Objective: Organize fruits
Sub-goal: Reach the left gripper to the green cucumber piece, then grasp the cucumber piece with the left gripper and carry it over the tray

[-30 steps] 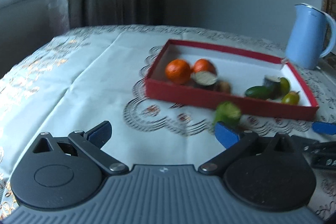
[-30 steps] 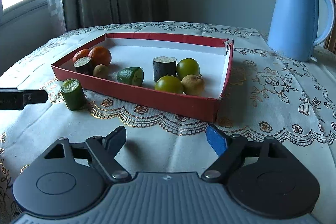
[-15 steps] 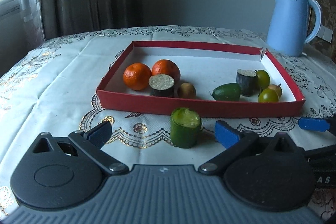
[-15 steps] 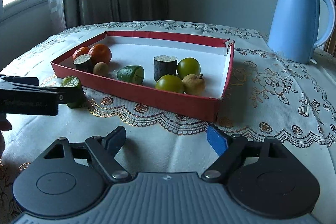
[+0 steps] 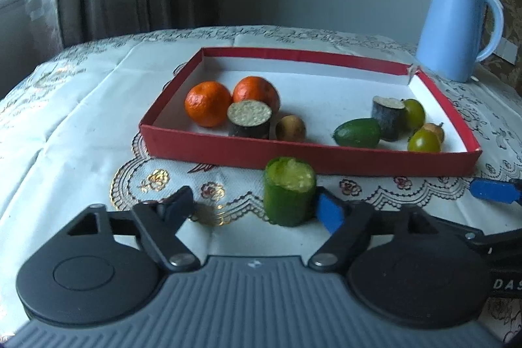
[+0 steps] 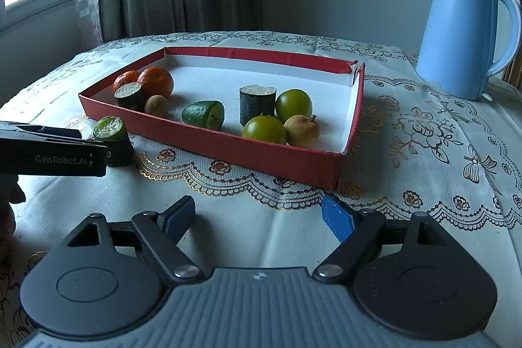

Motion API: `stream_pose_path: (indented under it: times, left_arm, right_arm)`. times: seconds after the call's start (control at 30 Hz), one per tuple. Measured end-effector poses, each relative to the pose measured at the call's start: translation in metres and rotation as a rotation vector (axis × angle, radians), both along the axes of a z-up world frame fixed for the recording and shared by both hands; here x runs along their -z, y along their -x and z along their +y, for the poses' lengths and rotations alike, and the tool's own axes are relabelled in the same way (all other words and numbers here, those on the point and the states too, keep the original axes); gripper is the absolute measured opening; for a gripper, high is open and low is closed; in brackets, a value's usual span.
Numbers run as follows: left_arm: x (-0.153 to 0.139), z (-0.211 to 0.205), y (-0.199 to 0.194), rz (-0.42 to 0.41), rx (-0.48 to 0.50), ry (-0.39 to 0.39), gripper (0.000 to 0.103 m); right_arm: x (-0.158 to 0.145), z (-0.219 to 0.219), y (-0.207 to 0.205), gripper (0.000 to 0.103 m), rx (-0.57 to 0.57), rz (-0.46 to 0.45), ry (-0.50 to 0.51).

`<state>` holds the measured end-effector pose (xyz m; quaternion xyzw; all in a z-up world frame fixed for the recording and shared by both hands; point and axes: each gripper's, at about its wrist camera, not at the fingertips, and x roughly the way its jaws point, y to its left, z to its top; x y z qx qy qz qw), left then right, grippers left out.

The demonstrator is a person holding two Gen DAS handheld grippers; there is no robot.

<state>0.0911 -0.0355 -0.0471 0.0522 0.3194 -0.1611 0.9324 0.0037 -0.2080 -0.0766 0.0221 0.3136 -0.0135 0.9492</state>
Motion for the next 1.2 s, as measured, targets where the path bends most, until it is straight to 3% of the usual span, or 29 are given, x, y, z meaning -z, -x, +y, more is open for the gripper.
stream_pose_path:
  times: [0.03,0.1,0.27,0.73,1.0,1.2]
  left_arm:
    - [0.000,-0.001,0.000,-0.003,0.009,0.000,0.066]
    - [-0.001,-0.003,0.002,-0.002,0.045,0.021,0.043]
    - [0.000,-0.011,0.005,-0.017,0.081,0.001,0.030]
    - [-0.004,-0.011,0.010,-0.037,0.085,-0.004,0.029]
    - [-0.025,-0.017,0.016,-0.094,0.108,0.028,0.029]
    - [-0.035,-0.038,-0.002,-0.105,0.127,0.035,0.029]
  right_arm:
    - [0.000,0.000,0.000,0.085,0.000,0.000,0.000]
    - [0.000,0.000,0.000,0.085,0.000,0.000,0.000]
    - [0.000,0.000,0.000,0.085,0.000,0.001,0.000]
    - [0.000,0.000,0.000,0.085,0.000,0.001,0.000]
    - [0.000,0.001,0.000,0.085,0.000,0.004,-0.001]
    - [0.000,0.001,0.000,0.085,0.000,0.004,-0.001]
